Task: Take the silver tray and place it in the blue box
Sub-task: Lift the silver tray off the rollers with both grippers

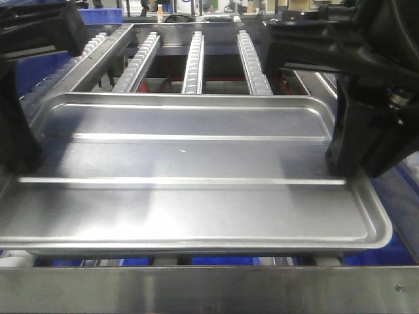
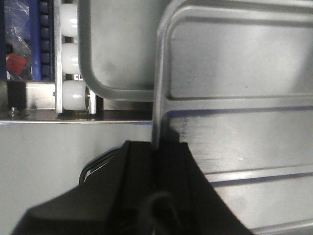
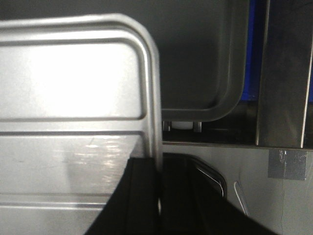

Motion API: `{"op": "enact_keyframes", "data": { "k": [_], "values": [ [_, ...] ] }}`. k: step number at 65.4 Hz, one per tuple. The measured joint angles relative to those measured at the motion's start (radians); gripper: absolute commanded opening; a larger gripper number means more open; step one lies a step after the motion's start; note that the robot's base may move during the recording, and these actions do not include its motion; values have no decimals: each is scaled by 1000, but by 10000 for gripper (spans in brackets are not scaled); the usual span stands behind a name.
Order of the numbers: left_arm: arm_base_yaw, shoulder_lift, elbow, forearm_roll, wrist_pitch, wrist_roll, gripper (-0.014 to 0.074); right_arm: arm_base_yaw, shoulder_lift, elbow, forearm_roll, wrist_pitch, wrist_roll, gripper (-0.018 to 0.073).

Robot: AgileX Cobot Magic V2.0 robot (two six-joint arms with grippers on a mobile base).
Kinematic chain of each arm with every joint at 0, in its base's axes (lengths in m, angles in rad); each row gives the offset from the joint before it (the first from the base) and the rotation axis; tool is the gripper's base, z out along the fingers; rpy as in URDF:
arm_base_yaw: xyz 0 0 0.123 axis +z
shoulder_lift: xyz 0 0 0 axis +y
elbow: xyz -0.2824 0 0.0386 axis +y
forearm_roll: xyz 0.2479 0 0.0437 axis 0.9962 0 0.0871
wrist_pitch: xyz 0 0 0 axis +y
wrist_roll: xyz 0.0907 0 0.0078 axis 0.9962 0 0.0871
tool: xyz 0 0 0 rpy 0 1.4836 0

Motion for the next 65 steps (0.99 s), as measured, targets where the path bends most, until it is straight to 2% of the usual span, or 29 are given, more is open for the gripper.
{"op": "enact_keyframes", "data": {
  "k": [27,47,65],
  "values": [
    [-2,0,0,2,0,-3,-104,0,0,0,-12,-3,0,49],
    [-2,26,0,15,2,-45,-104,0,0,0,-15,-7,0,49],
    [-2,26,0,19,0,-51,-104,0,0,0,-17,-8,2,49]
  ]
}}
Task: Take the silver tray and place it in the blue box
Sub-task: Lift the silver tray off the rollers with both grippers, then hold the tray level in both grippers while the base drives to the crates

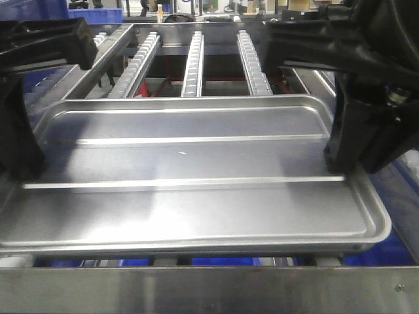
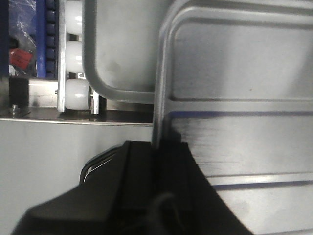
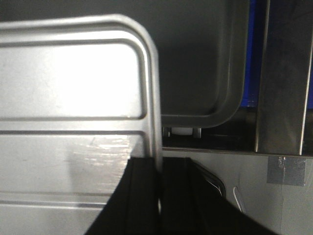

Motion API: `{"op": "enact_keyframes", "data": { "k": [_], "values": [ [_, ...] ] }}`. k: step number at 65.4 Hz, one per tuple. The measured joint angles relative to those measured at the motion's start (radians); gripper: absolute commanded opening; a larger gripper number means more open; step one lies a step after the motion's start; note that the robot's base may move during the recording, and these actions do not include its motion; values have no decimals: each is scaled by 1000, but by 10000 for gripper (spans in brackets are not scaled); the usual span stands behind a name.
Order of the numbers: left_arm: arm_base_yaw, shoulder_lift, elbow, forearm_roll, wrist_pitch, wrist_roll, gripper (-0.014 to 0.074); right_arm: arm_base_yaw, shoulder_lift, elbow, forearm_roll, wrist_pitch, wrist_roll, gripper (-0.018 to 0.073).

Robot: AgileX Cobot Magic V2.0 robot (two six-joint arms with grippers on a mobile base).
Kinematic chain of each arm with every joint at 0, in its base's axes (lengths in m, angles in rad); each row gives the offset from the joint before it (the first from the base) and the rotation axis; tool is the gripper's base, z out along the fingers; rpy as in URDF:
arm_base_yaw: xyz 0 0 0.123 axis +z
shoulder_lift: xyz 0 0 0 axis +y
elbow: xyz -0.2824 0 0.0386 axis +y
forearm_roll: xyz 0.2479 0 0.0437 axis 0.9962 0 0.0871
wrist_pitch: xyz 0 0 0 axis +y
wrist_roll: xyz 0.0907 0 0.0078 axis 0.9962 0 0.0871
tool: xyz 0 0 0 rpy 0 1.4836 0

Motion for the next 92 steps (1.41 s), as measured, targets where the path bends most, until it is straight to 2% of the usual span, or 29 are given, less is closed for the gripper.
{"op": "enact_keyframes", "data": {
  "k": [92],
  "values": [
    [0,0,0,0,0,0,-104,0,0,0,-2,0,0,49]
  ]
}}
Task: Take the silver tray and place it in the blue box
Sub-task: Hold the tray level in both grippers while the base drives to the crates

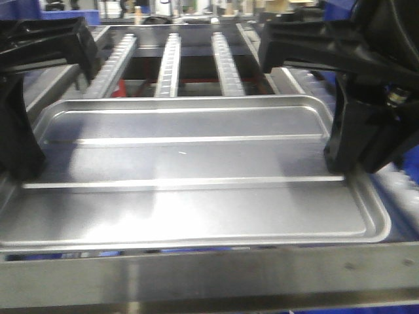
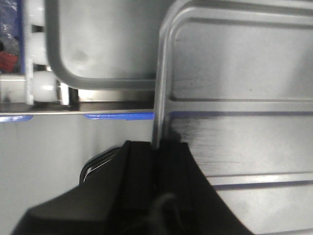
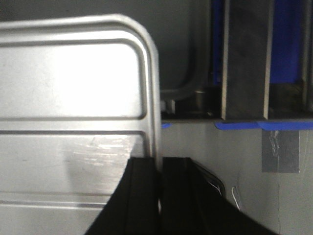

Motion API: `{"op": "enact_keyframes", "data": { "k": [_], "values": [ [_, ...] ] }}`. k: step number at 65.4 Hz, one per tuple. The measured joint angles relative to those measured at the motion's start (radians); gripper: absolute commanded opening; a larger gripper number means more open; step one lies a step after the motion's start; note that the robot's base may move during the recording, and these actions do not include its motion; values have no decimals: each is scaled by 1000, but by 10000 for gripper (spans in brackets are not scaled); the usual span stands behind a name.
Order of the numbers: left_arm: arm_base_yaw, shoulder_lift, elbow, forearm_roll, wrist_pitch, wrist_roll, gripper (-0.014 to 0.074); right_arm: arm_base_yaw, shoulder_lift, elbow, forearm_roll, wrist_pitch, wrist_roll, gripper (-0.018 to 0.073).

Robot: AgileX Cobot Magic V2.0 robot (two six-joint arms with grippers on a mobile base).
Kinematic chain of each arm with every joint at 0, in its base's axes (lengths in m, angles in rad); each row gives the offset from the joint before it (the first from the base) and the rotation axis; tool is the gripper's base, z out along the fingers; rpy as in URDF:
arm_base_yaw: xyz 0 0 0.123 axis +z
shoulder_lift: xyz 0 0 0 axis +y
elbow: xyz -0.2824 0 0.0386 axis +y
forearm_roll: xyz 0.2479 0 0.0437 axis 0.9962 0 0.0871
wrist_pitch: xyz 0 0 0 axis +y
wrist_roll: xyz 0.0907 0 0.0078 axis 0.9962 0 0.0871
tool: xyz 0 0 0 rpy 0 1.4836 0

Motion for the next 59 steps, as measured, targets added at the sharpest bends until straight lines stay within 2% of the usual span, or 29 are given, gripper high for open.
{"op": "enact_keyframes", "data": {
  "k": [59],
  "values": [
    [0,0,0,0,-2,0,-104,0,-1,0,-2,0,0,49]
  ]
}}
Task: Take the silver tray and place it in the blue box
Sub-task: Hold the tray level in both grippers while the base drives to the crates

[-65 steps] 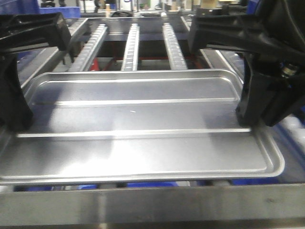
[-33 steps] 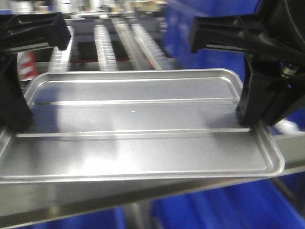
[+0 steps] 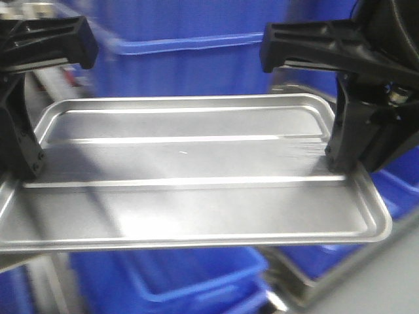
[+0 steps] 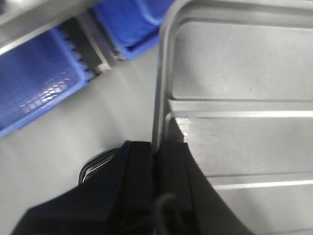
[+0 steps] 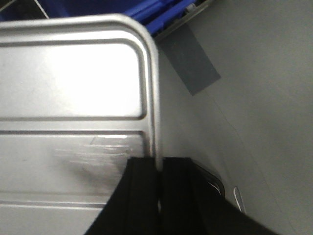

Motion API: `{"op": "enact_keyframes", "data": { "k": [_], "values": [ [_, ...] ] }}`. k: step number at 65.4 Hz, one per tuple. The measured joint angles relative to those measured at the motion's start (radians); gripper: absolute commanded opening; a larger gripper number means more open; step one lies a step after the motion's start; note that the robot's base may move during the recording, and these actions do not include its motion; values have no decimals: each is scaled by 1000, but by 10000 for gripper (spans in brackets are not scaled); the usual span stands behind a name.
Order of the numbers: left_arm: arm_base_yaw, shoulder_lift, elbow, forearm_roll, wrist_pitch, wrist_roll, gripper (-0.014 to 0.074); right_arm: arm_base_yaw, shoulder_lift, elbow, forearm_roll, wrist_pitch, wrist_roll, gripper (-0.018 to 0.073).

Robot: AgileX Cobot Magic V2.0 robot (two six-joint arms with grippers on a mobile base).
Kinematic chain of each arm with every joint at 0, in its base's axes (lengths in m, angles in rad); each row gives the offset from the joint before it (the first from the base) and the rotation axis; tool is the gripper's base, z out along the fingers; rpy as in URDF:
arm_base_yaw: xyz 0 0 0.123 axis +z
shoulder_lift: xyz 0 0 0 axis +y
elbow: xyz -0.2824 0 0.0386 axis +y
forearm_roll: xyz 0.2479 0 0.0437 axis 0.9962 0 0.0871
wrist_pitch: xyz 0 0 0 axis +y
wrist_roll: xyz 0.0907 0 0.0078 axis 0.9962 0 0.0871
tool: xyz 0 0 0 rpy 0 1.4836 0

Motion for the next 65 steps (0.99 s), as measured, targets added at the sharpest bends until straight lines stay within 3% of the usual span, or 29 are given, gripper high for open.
{"op": "enact_keyframes", "data": {
  "k": [65],
  "values": [
    [-4,0,0,-9,-18,0,-104,2,-1,0,3,47,0,49]
  ]
}}
